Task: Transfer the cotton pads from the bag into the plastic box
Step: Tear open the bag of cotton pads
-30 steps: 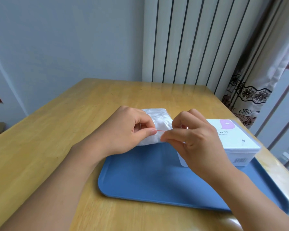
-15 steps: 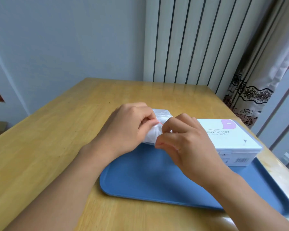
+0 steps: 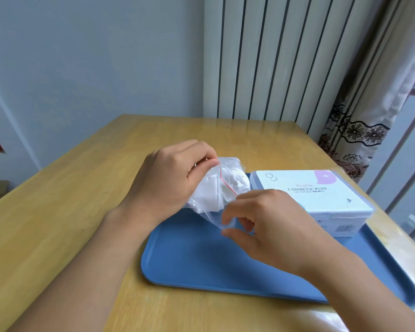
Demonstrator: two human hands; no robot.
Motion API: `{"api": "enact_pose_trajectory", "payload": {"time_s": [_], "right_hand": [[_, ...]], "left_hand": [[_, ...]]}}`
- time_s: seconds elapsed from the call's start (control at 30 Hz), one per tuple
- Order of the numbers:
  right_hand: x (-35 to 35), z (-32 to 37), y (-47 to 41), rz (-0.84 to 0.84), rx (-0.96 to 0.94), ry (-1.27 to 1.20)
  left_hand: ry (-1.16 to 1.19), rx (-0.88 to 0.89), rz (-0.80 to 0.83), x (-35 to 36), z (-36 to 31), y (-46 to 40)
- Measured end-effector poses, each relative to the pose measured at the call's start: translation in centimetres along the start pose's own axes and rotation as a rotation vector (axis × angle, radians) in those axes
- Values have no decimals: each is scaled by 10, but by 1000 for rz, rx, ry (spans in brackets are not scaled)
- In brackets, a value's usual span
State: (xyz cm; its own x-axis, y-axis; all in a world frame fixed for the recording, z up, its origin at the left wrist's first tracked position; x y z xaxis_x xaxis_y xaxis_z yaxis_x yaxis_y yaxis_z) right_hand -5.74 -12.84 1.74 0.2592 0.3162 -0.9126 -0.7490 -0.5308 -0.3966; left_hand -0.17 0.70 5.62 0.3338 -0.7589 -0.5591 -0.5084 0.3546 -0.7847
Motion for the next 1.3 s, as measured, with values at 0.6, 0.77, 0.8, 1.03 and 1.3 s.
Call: {"api": "enact_pose_trajectory", "payload": {"time_s": [0.6,0.77,0.8,1.03,1.3], "right_hand": [[18,28,2,219,50,127],[-7,9,4,178,77,-276],[-23,-9,6,111,135,-411],[-44,-140,62,379,578,-177],[-36,-141,49,267,522,-101]], "left_hand": [[237,-190,-102,4,2,1],[296,-120,50,14,-6,2],[309,-101,101,18,-10,3],[138,-69,418,47,-40,18],[47,-416,840,92,-34,6]]}}
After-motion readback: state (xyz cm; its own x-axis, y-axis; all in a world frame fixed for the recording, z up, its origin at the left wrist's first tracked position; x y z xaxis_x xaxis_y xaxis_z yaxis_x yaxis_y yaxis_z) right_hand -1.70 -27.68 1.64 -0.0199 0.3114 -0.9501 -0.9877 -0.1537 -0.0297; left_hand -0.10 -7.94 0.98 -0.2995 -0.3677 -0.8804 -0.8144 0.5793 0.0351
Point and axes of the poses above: each hand's wrist, its own y-axis away from the middle knuckle, its own x-axis out of the palm, z = x × y, the point moved 7 cm from there along -y, towards the middle knuckle, and after that the axes turned 5 degrees about y, right-handed, at the moved point
